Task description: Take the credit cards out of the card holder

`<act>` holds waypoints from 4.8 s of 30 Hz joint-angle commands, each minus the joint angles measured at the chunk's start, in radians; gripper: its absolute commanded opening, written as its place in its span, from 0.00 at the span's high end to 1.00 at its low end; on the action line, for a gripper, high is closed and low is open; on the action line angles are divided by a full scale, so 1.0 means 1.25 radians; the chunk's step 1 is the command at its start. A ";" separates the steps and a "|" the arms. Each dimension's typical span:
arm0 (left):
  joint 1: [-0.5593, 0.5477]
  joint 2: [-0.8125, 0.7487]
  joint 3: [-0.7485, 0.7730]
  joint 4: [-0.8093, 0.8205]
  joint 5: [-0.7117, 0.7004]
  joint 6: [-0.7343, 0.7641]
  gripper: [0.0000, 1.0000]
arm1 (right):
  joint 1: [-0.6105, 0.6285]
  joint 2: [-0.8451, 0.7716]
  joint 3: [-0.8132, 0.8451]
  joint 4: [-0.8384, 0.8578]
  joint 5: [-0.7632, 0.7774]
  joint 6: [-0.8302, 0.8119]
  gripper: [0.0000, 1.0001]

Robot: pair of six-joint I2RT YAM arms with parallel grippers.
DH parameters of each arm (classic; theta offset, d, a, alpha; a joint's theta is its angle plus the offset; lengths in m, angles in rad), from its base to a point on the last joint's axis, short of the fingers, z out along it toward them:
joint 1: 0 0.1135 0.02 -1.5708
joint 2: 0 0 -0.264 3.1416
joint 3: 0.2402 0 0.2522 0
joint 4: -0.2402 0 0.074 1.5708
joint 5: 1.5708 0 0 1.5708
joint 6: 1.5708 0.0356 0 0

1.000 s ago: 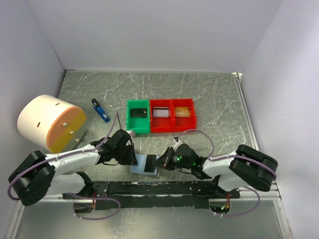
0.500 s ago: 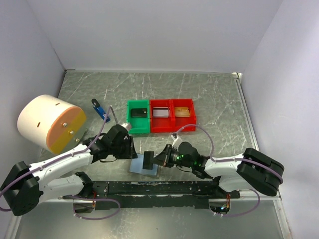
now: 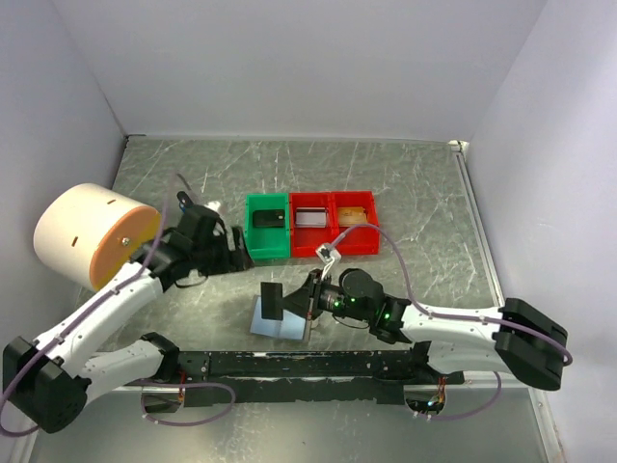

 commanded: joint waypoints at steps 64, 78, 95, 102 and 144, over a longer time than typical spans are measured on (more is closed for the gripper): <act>0.301 -0.198 0.024 0.040 -0.140 0.229 0.01 | -0.132 0.834 0.962 -0.498 0.408 -1.365 0.95; 0.301 -0.194 0.024 0.039 -0.131 0.233 0.01 | -0.145 0.768 0.935 -0.546 0.361 -1.305 0.74; 0.302 -0.171 0.034 0.022 -0.153 0.225 0.00 | -0.148 0.173 0.455 -0.472 0.389 -0.466 0.41; 0.301 -0.159 0.037 0.009 -0.173 0.216 0.00 | -0.150 -0.082 0.201 -0.443 0.207 -0.183 0.38; 0.018 0.034 -0.277 0.264 0.251 -0.049 0.23 | 0.002 0.195 0.030 -0.284 0.111 0.240 0.67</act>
